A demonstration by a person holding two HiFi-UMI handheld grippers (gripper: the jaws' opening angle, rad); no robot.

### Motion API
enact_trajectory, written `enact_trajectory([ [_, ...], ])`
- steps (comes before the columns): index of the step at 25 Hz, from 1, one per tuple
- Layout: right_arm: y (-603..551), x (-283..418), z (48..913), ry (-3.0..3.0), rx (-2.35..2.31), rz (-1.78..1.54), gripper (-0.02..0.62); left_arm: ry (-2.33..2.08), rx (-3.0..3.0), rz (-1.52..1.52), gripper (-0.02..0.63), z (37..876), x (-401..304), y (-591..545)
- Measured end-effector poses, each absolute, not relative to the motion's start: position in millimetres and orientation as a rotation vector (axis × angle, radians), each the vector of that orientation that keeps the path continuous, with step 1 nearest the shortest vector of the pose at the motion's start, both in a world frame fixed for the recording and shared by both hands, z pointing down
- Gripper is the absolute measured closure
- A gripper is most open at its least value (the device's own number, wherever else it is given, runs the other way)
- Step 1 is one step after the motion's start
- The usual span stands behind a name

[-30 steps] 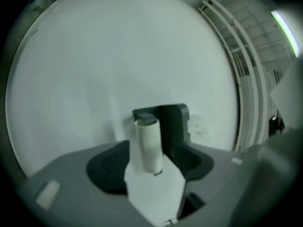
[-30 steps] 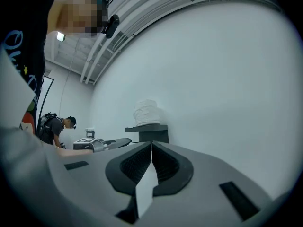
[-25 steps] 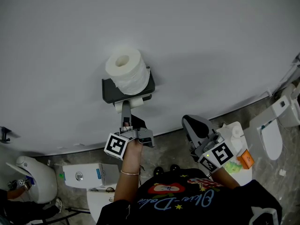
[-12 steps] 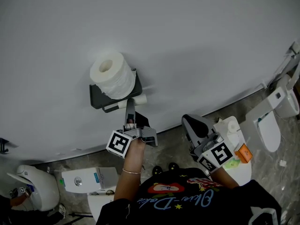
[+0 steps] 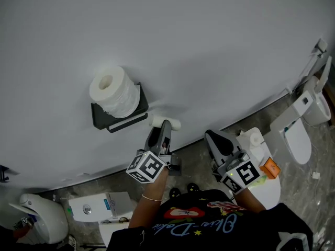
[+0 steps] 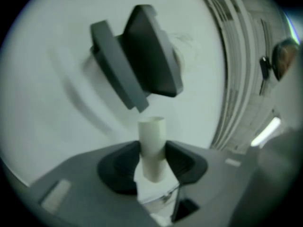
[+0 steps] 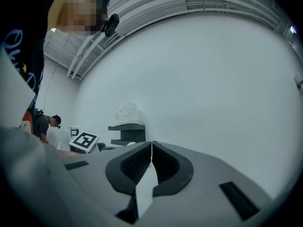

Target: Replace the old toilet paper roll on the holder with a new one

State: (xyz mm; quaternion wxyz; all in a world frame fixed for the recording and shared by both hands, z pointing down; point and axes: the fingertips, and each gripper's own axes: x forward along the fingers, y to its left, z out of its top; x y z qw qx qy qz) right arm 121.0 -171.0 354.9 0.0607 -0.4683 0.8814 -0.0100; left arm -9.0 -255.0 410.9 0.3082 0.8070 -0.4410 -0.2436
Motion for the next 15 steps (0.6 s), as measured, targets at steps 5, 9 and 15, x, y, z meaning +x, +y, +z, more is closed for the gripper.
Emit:
enact_trajectory([
  [5, -179.4, 105.2, 354.0, 2.689, -1.345, -0.045, 0.581, -1.596, 2.559, -0.094, 0.436, 395.4, -41.7, -209.8],
  [9, -183.3, 86.6, 353.2, 2.717, -1.269, -0.053, 0.581, -1.839, 2.573, 0.167, 0.436, 402.0, -77.7, -182.1],
  [15, -183.5, 57.8, 355.8, 2.769, -1.166, -0.071, 0.581, -1.884, 2.498, 0.186, 0.436, 413.7, -104.0, -164.9],
])
